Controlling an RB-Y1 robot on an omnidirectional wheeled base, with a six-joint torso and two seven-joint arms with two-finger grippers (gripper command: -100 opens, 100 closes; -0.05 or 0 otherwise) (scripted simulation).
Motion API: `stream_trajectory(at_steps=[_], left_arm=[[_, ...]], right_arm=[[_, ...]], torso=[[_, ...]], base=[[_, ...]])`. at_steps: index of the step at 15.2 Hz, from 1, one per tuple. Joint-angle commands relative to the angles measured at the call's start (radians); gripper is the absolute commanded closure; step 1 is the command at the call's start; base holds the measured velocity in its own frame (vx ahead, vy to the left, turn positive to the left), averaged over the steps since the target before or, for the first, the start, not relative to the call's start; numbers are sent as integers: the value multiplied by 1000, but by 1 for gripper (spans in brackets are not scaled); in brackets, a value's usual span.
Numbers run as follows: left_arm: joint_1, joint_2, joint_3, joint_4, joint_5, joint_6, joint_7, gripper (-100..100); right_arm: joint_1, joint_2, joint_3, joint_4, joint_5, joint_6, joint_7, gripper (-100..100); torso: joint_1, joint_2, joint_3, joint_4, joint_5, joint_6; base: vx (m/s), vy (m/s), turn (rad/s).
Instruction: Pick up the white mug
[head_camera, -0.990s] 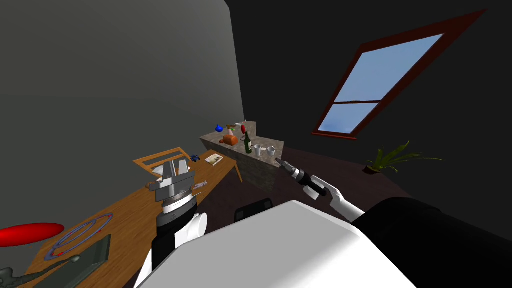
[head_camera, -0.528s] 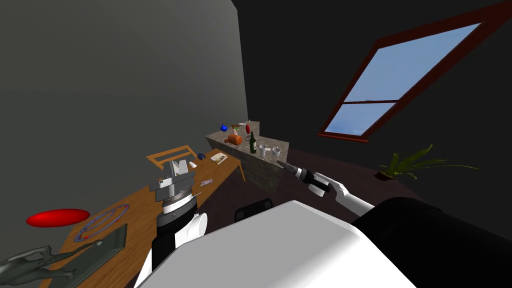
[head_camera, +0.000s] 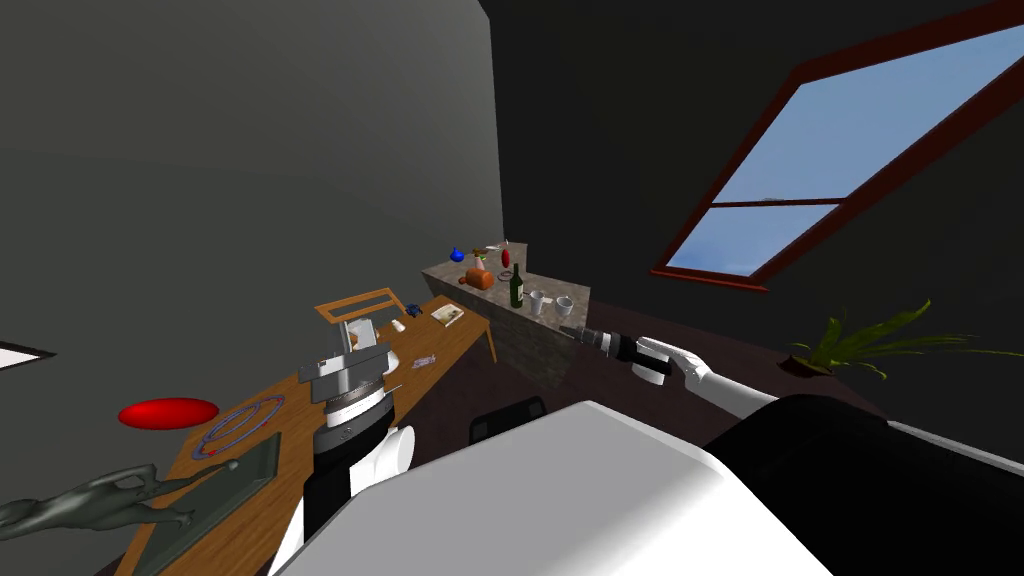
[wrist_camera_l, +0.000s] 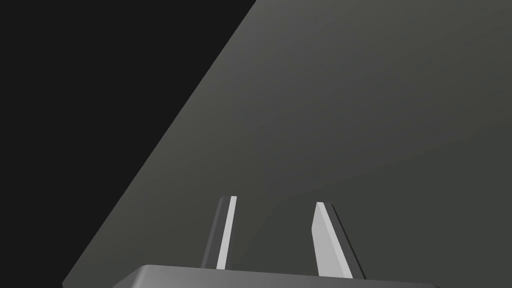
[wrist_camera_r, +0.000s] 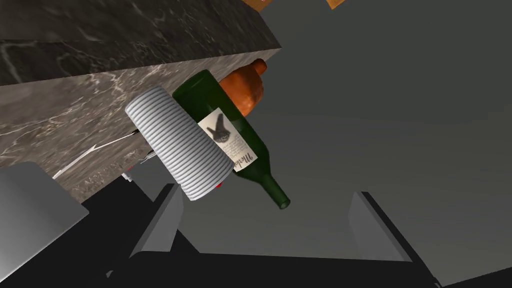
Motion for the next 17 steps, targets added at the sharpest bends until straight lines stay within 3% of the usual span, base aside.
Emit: stream_trajectory(at_steps=[1, 2, 3, 5, 6, 8, 9, 11, 14, 16, 17], left_arm=[[0, 0, 0, 0, 0, 0, 0, 0], [0, 0, 0, 0, 0, 0, 0, 0], [0, 0, 0, 0, 0, 0, 0, 0], [0, 0, 0, 0, 0, 0, 0, 0], [0, 0, 0, 0, 0, 0, 0, 0], [0, 0, 0, 0, 0, 0, 0, 0], [0, 0, 0, 0, 0, 0, 0, 0], [0, 0, 0, 0, 0, 0, 0, 0], [0, 0, 0, 0, 0, 0, 0, 0], [0, 0, 0, 0, 0, 0, 0, 0], [0, 0, 0, 0, 0, 0, 0, 0]], right_arm=[[-4, -50, 7, 27, 14, -4, 2, -100], [-4, -60, 7, 27, 14, -4, 2, -100], [-12, -91, 18, 62, 34, -7, 4, -100], [-12, -121, 18, 62, 34, -7, 4, -100], [-20, -156, 29, 97, 55, -9, 7, -100], [-20, -181, 29, 97, 55, -9, 7, -100], [-27, -217, 41, 130, 77, -12, 9, -100], [-27, -239, 41, 130, 77, -12, 9, -100], [-39, -319, 66, 194, 124, -16, 14, -100], [-39, -347, 66, 194, 124, -16, 14, -100], [-43, -381, 81, 224, 147, -17, 16, -100]], torso=[[0, 0, 0, 0, 0, 0], [0, 0, 0, 0, 0, 0], [-1, 0, 0, 0, 0, 1], [-1, 0, 0, 0, 0, 0], [-1, 0, 0, 0, 0, 1], [0, 0, 0, 0, 0, 0], [-1, 0, 0, 0, 0, 1], [-1, -1, 0, 0, 0, 0], [-1, -1, 0, 0, 0, 0], [0, -1, -1, 0, 0, 0], [-1, -1, 0, 0, 0, 1]], base=[[49, 70, 142], [34, 48, 47], [50, 55, 115], [45, 51, 84], [37, 61, 111], [45, 54, 89], [57, 48, 154], [55, 40, 87], [66, 52, 130], [58, 49, 88], [51, 44, 98]])
